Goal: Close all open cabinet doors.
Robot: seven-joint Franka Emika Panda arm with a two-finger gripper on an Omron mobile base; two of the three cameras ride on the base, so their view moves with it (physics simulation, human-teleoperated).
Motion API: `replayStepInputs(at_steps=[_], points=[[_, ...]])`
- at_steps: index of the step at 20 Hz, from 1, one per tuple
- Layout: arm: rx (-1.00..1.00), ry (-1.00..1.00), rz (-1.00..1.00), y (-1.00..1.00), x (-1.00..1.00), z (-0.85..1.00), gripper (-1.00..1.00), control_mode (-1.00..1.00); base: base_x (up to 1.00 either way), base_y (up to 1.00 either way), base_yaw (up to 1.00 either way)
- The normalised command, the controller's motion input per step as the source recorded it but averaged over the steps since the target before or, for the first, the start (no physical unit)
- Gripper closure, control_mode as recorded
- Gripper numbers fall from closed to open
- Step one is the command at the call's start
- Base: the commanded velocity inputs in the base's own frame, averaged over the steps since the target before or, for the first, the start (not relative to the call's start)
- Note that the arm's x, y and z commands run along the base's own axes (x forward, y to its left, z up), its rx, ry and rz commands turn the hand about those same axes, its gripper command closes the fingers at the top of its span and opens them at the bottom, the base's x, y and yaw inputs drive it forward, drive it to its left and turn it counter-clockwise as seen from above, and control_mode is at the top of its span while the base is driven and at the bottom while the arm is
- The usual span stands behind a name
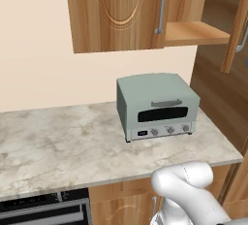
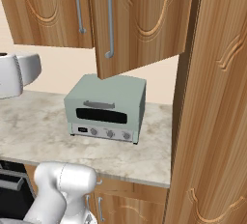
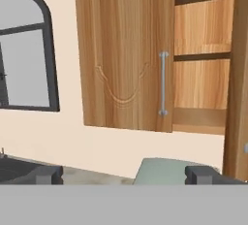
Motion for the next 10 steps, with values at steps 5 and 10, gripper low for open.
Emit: replayStepInputs(at_steps=[5,10], points=[[0.09,0.00,0.02,-0.72,0.00,0.00,-1.00,-1.00,0.00,0.00,0.00],[0.12,0.00,-0.01,-0.72,0.12,0.00,-1.00,-1.00,0.00,0.00,0.00]])
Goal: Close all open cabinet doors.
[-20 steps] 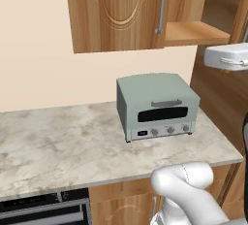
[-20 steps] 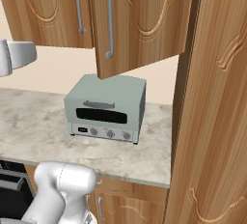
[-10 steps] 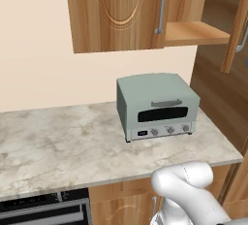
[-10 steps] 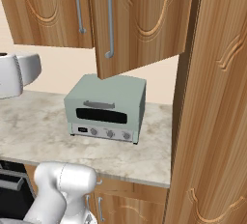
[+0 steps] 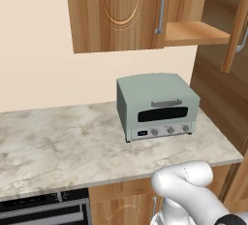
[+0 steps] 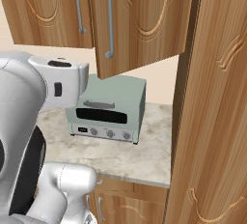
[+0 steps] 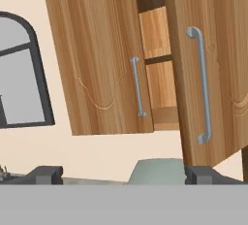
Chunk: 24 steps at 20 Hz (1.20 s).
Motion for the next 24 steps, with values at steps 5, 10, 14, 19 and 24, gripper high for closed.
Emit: replayStepInputs(at_steps=[5,10,14,19,24], points=[[0.06,0.02,0.00,-0.38,0.28,0.00,-1.00,-1.00,0.00,0.00,0.00],[0.03,0.06,0.00,-0.29,0.30,0.00,-1.00,-1.00,0.00,0.00,0.00],[0.03,0.08,0.00,-0.26,0.21,0.00,-1.00,-1.00,0.00,0.00,0.00],[0.02,0.03,0.00,-0.11,0.18,0.00,-1.00,-1.00,0.00,0.00,0.00],[0.00,0.00,-0.01,0.00,0.40,-0.07,-1.00,-1.00,0.00,0.00,0.00]])
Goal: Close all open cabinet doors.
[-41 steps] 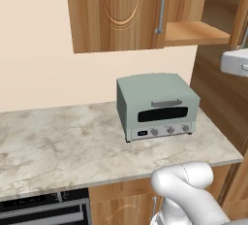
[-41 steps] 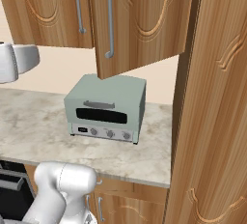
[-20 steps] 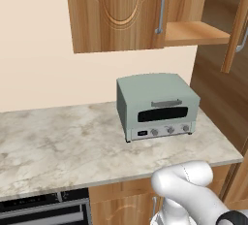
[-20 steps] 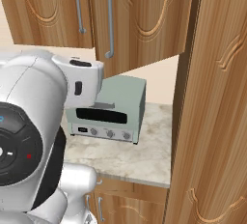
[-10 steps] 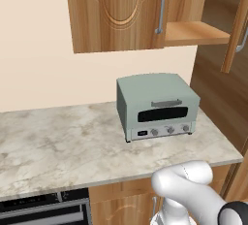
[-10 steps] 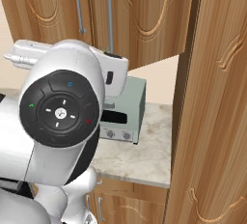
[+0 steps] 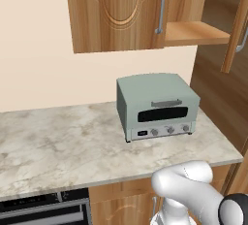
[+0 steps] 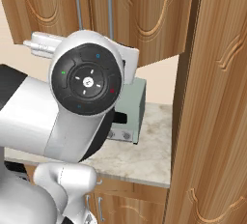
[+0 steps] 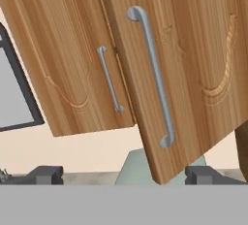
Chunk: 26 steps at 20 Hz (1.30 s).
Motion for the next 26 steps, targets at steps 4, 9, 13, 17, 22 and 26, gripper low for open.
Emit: replayStepInputs(at_steps=[4,9,13,17,22,26], points=[[0.00,-0.01,-0.02,0.00,0.40,-0.15,-1.00,-1.00,0.00,0.00,0.00],[0.00,-0.06,-0.02,-0.06,0.30,-0.08,-1.00,-1.00,0.00,0.00,0.00],[0.00,-0.10,-0.01,-0.12,0.46,-0.20,-1.00,-1.00,0.00,0.00,0.00],[0.00,-0.06,-0.01,-0.18,0.22,-0.02,-1.00,-1.00,0.00,0.00,0.00],[0.00,0.00,0.00,-0.15,0.18,0.00,-1.00,-1.00,0.00,0.00,0.00],[0.00,0.00,0.00,-0.01,0.40,0.00,-1.00,-1.00,0.00,0.00,0.00]])
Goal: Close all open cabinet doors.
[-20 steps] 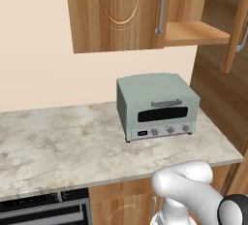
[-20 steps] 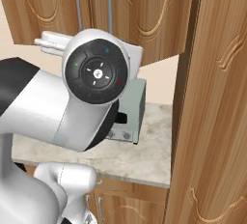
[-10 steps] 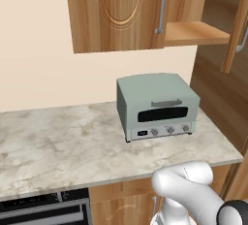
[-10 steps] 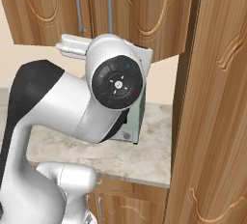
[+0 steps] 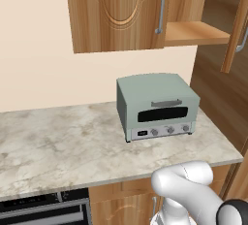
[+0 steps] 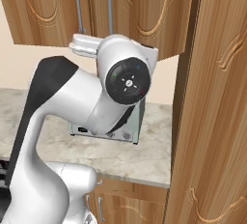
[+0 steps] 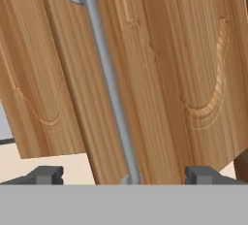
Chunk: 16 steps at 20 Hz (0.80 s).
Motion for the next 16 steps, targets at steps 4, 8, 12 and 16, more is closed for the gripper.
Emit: replayStepInputs(at_steps=[4,8,12,16], points=[[0.00,0.00,0.00,0.00,0.43,0.00,-1.00,-1.00,0.00,0.00,0.00],[0.00,0.00,0.00,0.00,0.47,0.00,-1.00,-1.00,0.00,0.00,0.00],[0.00,0.00,0.00,0.00,0.46,0.00,-1.00,-1.00,0.00,0.00,0.00],[0.00,0.00,0.00,0.00,0.46,0.00,-1.00,-1.00,0.00,0.00,0.00]])
